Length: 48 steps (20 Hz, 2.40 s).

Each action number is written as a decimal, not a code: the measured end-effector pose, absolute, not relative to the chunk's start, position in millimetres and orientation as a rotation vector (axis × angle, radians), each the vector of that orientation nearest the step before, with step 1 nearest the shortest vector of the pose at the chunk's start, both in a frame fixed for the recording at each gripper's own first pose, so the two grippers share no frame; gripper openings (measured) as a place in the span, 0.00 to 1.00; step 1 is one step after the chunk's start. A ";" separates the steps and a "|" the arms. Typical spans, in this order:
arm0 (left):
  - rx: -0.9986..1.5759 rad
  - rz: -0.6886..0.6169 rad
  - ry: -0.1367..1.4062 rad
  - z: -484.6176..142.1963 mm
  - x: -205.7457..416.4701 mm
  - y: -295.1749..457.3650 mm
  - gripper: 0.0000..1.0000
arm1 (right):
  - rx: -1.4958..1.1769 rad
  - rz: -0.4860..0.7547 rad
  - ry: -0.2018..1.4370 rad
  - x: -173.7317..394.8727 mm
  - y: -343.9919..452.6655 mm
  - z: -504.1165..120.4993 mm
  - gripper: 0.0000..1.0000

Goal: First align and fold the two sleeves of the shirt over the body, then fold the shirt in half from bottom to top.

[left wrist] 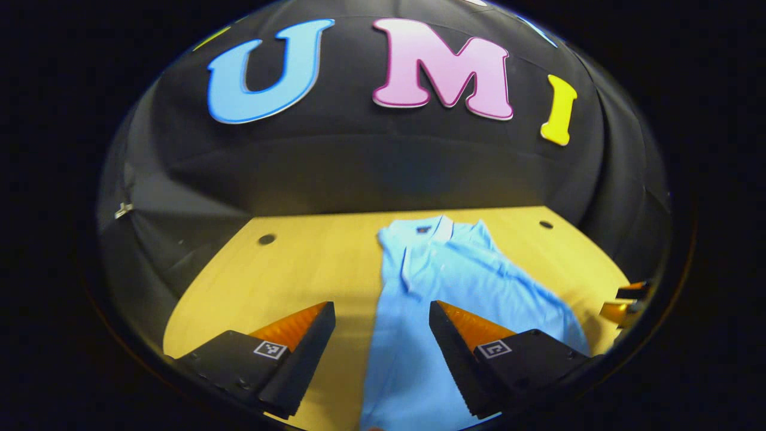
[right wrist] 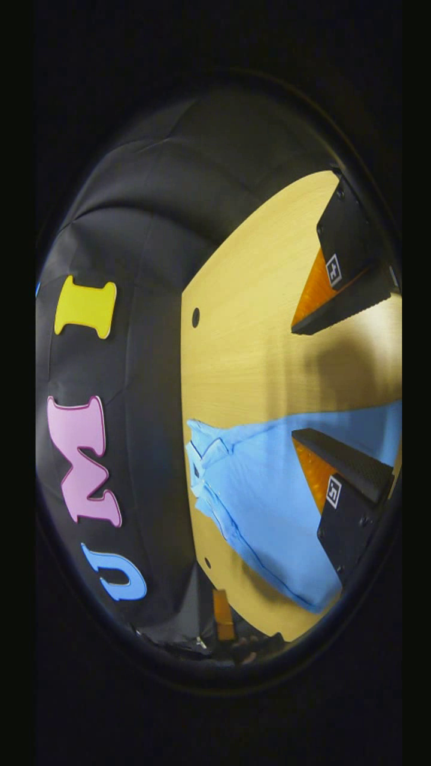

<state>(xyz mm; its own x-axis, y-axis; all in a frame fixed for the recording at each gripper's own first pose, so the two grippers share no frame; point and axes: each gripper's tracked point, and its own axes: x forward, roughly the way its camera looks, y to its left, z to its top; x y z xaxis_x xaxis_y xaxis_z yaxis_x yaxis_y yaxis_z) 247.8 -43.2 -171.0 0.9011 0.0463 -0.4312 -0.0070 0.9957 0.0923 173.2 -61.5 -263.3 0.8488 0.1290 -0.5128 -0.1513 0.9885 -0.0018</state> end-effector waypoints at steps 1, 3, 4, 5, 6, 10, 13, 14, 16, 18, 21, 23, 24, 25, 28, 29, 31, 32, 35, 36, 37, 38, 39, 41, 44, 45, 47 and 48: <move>0.081 0.043 0.480 -181.6 217.3 -34.7 0.99 | -0.048 0.153 0.550 160.8 -59.4 -265.3 0.96; 0.072 0.066 0.541 -206.1 165.8 -21.0 0.99 | -0.071 0.156 0.580 134.3 -55.5 -270.8 0.98; 0.074 0.073 0.574 -220.2 144.8 -16.7 0.99 | -0.075 0.158 0.594 122.3 -53.5 -273.8 0.98; 0.077 0.077 0.602 -231.9 127.4 -15.6 0.99 | -0.079 0.160 0.606 111.2 -51.3 -277.5 0.98; 0.078 0.075 0.620 -241.6 115.1 -18.0 0.99 | -0.086 0.160 0.620 101.3 -48.6 -282.9 0.97; 0.052 0.035 0.691 -280.1 86.9 -39.4 0.99 | -0.110 0.150 0.688 73.2 -38.0 -309.4 0.96; 0.060 0.038 0.738 -302.5 82.1 -44.9 0.99 | -0.120 0.128 0.724 63.5 -34.7 -326.5 0.98; 0.059 0.045 0.759 -308.8 81.1 -44.7 0.99 | -0.106 0.124 0.741 61.3 -32.6 -333.1 0.98; 0.032 0.060 0.770 -312.0 77.0 -41.9 0.99 | -0.076 0.122 0.744 59.9 -28.3 -336.1 0.98; 0.026 0.066 0.772 -312.6 77.8 -43.4 0.99 | -0.061 0.116 0.742 62.7 -27.8 -336.7 0.96; 0.035 0.043 0.775 -313.3 81.5 -50.7 0.98 | -0.069 0.140 0.742 62.6 -13.7 -337.9 0.89; 0.061 -0.003 0.770 -312.8 84.9 -61.3 0.91 | -0.084 0.169 0.738 64.4 -3.1 -337.0 0.60; 0.067 -0.015 0.764 -312.6 88.1 -62.7 0.76 | -0.088 0.184 0.737 66.0 2.0 -337.3 0.41; 0.067 -0.021 0.761 -312.3 89.8 -66.0 0.69 | -0.091 0.190 0.730 67.1 5.7 -337.3 0.40; 0.058 -0.031 0.744 -312.1 95.2 -75.4 0.32 | -0.091 0.241 0.727 69.7 16.7 -337.7 0.19; 0.047 -0.034 0.737 -311.0 97.8 -77.7 0.28 | -0.088 0.263 0.725 71.7 21.8 -337.6 0.07; 0.011 -0.039 0.719 -309.0 103.4 -80.4 0.13 | -0.025 0.295 0.717 74.8 27.0 -336.9 0.00; -0.021 -0.043 0.715 -308.6 104.9 -82.8 0.07 | 0.016 0.304 0.718 76.2 30.3 -336.4 0.00; -0.103 -0.049 0.715 -304.2 112.4 -89.4 0.06 | 0.114 0.295 0.695 87.2 35.1 -331.3 0.10; -0.115 -0.044 0.703 -298.1 115.5 -90.8 0.06 | 0.099 0.278 0.667 96.0 33.5 -326.5 0.07; -0.115 -0.047 0.683 -289.8 120.8 -93.6 0.06 | 0.066 0.272 0.633 104.0 32.5 -320.8 0.05; -0.106 -0.056 0.659 -277.7 127.9 -100.6 0.06 | 0.011 0.285 0.571 117.9 35.3 -306.2 0.02; -0.110 -0.062 0.647 -269.8 132.0 -104.7 0.06 | -0.023 0.294 0.533 126.1 36.4 -297.4 0.00; -0.126 -0.068 0.621 -253.5 142.7 -112.2 0.06 | -0.061 0.306 0.490 141.0 39.4 -285.5 0.05; -0.131 -0.072 0.572 -226.7 161.2 -118.2 0.06 | -0.062 0.301 0.433 161.6 38.4 -264.3 0.05; -0.134 -0.074 0.559 -217.4 169.1 -118.8 0.06 | -0.056 0.296 0.420 169.0 38.2 -257.6 0.00; -0.144 -0.076 0.528 -200.1 185.0 -119.8 0.06 | -0.054 0.286 0.388 186.7 35.5 -242.1 0.05; -0.143 -0.079 0.510 -194.0 190.4 -118.3 0.06 | -0.059 0.282 0.370 196.1 34.2 -233.6 0.00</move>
<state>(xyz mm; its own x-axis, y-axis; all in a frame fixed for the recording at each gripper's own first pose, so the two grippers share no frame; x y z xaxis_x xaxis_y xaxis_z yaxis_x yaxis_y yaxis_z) 190.4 -118.3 -194.0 0.8700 -0.1106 -0.4804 0.0395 0.9870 -0.1558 196.1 34.2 -233.6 0.8939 0.2609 -0.3645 -0.2823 0.9593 -0.0057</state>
